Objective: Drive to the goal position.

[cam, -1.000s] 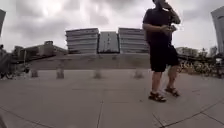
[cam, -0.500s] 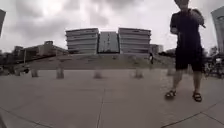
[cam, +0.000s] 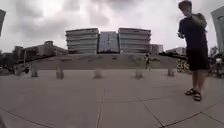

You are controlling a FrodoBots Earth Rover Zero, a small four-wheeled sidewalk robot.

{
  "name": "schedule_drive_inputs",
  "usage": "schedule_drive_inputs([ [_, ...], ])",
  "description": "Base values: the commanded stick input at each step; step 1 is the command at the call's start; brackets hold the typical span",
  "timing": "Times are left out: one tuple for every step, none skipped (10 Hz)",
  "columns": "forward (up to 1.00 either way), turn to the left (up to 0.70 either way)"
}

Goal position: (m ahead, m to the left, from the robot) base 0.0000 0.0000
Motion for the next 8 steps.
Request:
schedule_drive_inputs([
  [0.06, 0.00],
  [0.06, 0.00],
  [0.06, 0.00],
  [0.06, 0.00],
  [0.06, 0.00],
  [0.06, 0.00],
  [0.06, 0.00],
  [0.06, 0.00],
])
